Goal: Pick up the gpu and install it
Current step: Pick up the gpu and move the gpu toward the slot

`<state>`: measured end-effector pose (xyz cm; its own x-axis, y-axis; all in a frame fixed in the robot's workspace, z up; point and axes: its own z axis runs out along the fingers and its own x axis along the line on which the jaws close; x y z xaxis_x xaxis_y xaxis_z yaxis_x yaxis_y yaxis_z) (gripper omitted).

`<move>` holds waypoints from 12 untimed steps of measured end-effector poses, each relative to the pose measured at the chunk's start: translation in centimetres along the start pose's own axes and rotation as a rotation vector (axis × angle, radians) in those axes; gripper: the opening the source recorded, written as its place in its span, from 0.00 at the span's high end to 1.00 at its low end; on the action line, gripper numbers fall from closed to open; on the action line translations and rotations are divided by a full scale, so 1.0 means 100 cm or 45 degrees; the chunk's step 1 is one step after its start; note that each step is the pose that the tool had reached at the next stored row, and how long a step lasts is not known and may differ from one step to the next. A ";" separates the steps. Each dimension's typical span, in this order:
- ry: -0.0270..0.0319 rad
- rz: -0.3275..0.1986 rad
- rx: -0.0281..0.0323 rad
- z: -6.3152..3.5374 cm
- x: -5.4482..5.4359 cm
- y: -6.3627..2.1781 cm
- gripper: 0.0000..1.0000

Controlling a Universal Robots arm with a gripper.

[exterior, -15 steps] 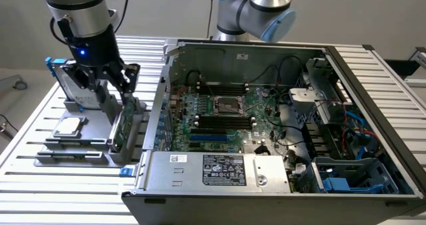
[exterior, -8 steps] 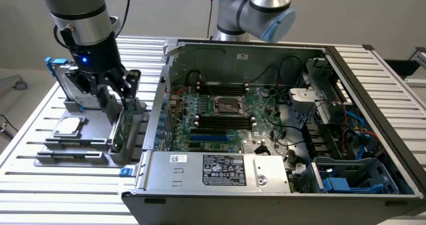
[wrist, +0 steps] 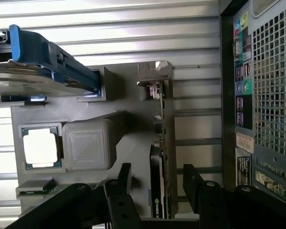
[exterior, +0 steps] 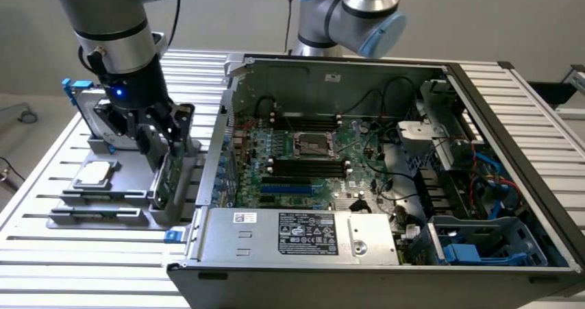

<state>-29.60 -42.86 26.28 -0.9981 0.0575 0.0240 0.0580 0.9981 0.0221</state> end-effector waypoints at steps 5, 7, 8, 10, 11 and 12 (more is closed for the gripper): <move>-0.0183 0.001 0.0018 0.0078 0.002 -0.0003 0.44; -0.0292 0.001 0.0029 0.0102 0.004 -0.0005 0.44; -0.0339 0.001 0.0038 0.0112 0.005 -0.0006 0.44; -0.0415 0.001 0.0058 0.0132 0.008 -0.0008 0.44; -0.0444 0.001 0.0063 0.0143 0.008 -0.0010 0.44; -0.0461 0.001 0.0069 0.0154 0.008 -0.0014 0.44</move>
<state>-30.47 -42.91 24.76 -0.9982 0.0587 -0.0122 0.0585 0.9981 0.0167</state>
